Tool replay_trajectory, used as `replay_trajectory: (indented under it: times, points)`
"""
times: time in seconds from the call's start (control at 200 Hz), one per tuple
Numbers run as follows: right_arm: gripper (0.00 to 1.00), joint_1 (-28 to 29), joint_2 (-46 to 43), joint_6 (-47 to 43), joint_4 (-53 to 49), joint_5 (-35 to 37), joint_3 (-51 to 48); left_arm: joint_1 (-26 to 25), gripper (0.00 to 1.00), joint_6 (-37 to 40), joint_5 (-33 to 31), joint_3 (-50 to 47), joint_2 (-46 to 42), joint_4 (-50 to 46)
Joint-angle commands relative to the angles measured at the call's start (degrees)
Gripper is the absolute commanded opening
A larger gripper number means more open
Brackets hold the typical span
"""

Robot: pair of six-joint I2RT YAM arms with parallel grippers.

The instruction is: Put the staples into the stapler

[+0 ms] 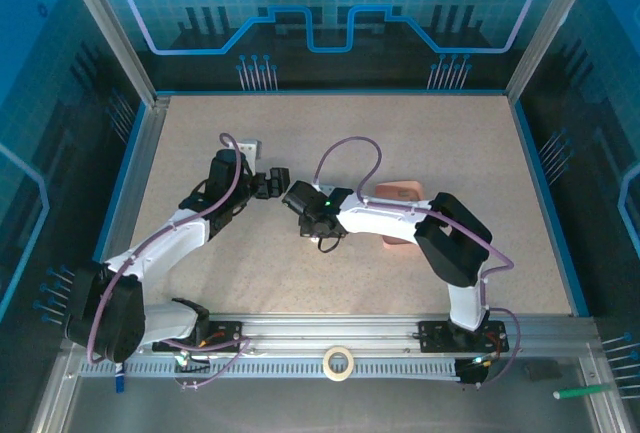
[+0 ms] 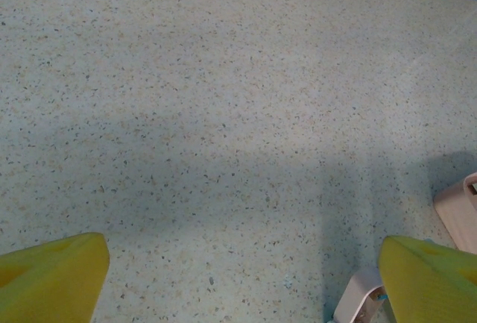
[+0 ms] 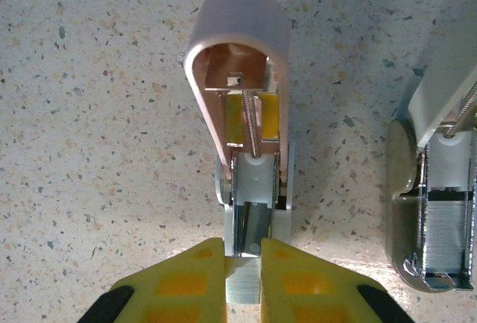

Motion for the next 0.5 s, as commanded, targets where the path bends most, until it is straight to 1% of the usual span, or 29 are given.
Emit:
replay_trajectory:
  times: [0.0, 0.495]
  points:
    - [0.15, 0.4, 1.2, 1.1, -0.1, 1.3, 0.8, 0.4, 0.94, -0.6, -0.4, 1.7, 0.4, -0.7]
    - [0.14, 0.3, 1.6, 0.6, -0.6, 2.7, 0.6, 0.4, 0.94, -0.6, -0.1, 1.7, 0.5, -0.6]
